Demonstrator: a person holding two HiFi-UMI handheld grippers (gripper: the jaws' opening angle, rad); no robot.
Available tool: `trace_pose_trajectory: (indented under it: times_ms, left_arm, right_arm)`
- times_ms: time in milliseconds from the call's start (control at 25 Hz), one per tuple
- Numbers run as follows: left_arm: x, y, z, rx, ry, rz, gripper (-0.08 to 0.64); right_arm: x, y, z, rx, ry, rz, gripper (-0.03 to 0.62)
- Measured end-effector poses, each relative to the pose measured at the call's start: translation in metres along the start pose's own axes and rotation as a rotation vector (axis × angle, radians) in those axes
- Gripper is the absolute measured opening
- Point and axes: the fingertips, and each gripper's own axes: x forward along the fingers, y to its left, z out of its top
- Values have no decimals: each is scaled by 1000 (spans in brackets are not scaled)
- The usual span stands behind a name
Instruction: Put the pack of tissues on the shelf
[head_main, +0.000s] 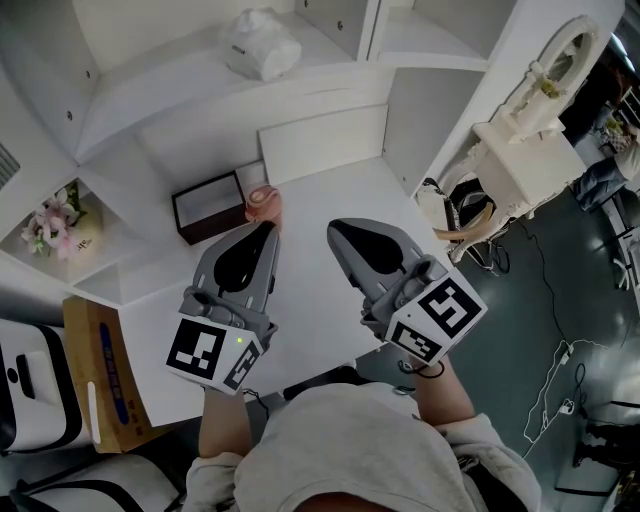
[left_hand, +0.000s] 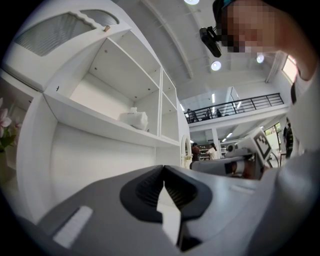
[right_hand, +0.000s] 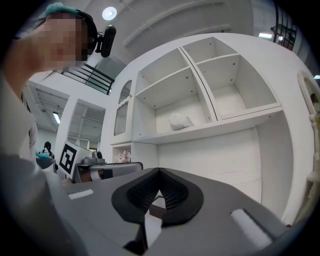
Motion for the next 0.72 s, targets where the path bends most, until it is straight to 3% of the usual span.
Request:
trace_pose_trajectory:
  times_ms: [720]
  left_arm:
    - [-3, -9, 1, -5, -3, 4, 2]
  right_arm:
    - [-5, 7, 2, -4, 1, 13, 0]
